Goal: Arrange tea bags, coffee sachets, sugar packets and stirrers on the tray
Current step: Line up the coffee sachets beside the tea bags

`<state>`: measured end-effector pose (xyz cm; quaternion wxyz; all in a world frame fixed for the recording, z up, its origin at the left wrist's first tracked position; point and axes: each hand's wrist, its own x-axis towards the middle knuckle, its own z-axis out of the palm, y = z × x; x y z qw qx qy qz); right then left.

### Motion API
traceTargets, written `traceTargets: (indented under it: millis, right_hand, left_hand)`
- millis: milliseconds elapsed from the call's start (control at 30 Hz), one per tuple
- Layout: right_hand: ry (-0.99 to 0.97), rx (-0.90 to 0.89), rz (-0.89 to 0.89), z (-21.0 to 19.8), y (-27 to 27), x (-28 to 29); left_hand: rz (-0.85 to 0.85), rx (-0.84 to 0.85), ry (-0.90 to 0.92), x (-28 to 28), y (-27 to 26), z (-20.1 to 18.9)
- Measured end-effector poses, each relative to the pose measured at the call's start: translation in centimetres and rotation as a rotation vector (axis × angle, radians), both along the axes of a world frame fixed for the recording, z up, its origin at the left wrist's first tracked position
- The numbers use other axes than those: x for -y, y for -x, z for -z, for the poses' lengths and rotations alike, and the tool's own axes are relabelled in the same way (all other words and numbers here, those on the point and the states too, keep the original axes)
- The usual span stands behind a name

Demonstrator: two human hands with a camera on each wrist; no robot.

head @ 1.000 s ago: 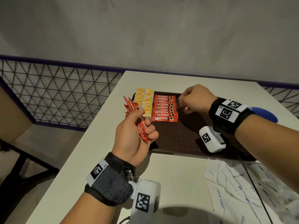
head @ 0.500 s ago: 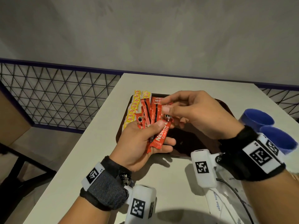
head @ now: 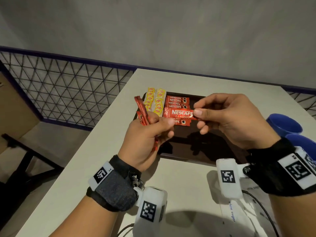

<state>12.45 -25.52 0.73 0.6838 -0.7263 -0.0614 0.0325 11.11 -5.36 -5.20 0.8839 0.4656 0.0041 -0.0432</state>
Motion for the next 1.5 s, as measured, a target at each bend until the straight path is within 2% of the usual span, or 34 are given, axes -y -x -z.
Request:
traceTargets:
  millis: [133,300,633,900,1100,1267,1500]
  right_hand:
    - [0.037,-0.012,-0.038,0.9,0.1,-0.2]
    - [0.114,-0.001,-0.048,0.7,0.5,-0.6]
    - [0.721,0.314,0.010,-0.5,0.8,-2.3]
    - [1.243,0.549,-0.119,-1.7,-0.8,-2.6]
    - [1.300,0.401,-0.075,0.7,-5.6,-2.0]
    - [1.428,0.282,-0.141,3.7,-7.9,-3.1]
    - [1.482,0.261,-0.181,4.5,-9.2,-4.4]
  left_hand:
    - [-0.107,-0.001,-0.002,-0.5,-0.6,0.4]
    - [-0.154,-0.010,-0.034,-0.4,-0.8,0.8]
    - [-0.205,0.054,-0.067,-0.2,-0.6,0.7]
    - [-0.257,0.023,-0.055,-0.2,-0.6,0.5]
    - [-0.245,-0.077,-0.058,-0.9,-0.9,0.0]
    - [-0.224,-0.055,-0.041,-0.6,-0.9,0.2]
    - [-0.249,-0.028,-0.012,-0.5,-0.9,0.1]
